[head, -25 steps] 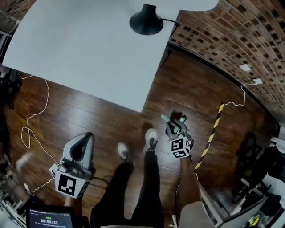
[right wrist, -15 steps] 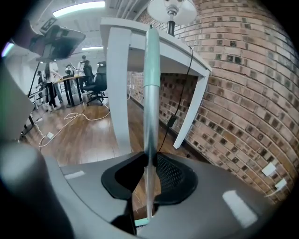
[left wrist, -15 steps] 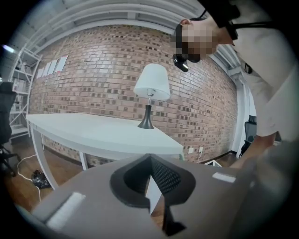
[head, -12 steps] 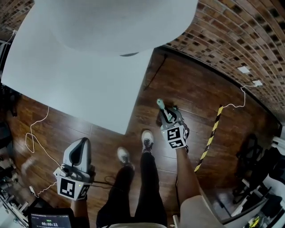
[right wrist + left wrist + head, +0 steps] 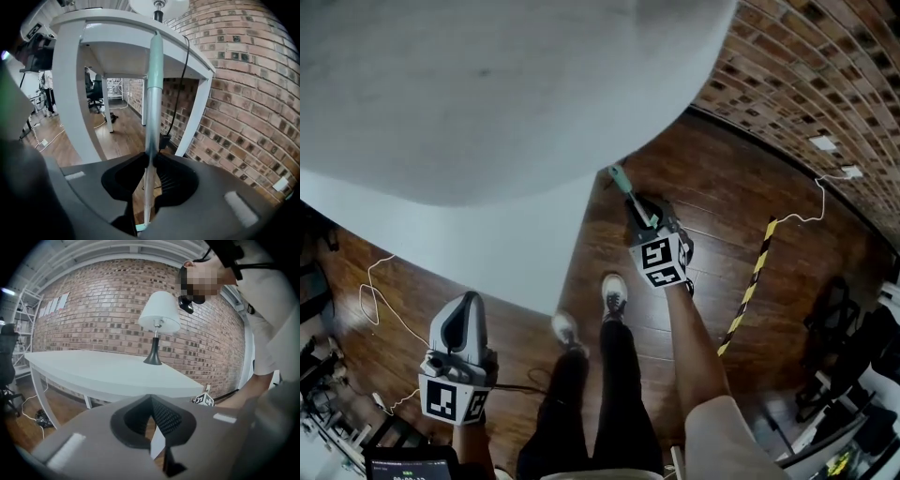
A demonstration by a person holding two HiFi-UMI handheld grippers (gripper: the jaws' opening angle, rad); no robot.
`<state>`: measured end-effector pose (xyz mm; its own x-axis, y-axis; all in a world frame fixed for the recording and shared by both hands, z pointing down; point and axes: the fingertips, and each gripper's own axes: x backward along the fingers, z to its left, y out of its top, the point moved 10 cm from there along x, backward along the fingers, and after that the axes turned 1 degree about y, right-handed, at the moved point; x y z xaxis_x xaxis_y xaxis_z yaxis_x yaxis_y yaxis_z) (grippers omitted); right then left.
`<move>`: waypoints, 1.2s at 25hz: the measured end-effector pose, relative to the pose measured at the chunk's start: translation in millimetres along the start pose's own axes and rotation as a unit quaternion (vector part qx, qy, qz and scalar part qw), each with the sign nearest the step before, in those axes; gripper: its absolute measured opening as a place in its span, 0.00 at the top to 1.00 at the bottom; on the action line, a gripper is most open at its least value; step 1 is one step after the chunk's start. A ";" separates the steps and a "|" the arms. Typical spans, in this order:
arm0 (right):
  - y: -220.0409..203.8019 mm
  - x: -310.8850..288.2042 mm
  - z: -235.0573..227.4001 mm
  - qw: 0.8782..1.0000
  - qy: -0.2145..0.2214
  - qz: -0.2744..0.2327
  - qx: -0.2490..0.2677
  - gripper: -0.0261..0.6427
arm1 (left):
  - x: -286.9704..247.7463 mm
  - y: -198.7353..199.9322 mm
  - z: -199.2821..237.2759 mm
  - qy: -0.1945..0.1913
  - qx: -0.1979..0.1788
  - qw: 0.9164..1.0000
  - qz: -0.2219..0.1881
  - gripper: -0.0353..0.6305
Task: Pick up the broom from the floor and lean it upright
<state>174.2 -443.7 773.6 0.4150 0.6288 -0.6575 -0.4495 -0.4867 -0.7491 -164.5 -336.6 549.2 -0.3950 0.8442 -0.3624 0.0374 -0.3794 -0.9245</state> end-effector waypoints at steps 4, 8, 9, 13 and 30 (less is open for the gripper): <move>8.0 -18.8 -7.5 1.000 -0.004 0.001 -0.002 0.82 | -6.7 -0.8 0.3 0.001 -0.009 1.000 0.012 0.94; 14.4 -25.0 -13.4 1.000 -0.005 -0.011 -0.005 0.82 | -13.9 -4.0 -8.7 0.000 -0.013 0.999 0.030 0.94; 16.1 -24.5 -14.0 1.000 -0.004 -0.016 -0.004 0.82 | -15.2 -3.7 -10.6 0.003 -0.014 0.999 0.028 0.94; 19.6 -19.8 -21.0 1.000 -0.008 -0.025 -0.004 0.82 | -15.0 -3.9 -18.7 0.008 -0.021 0.999 0.034 0.94; 26.0 -38.1 -15.5 0.999 -0.003 -0.014 0.035 0.73 | -5.5 -1.7 -21.6 0.017 0.002 1.000 0.006 0.94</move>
<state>158.9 -489.7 778.0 0.4234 0.6462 -0.6350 -0.4910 -0.4253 -0.7603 -142.5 -332.5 550.2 -0.3623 0.8522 -0.3776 0.0385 -0.3911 -0.9196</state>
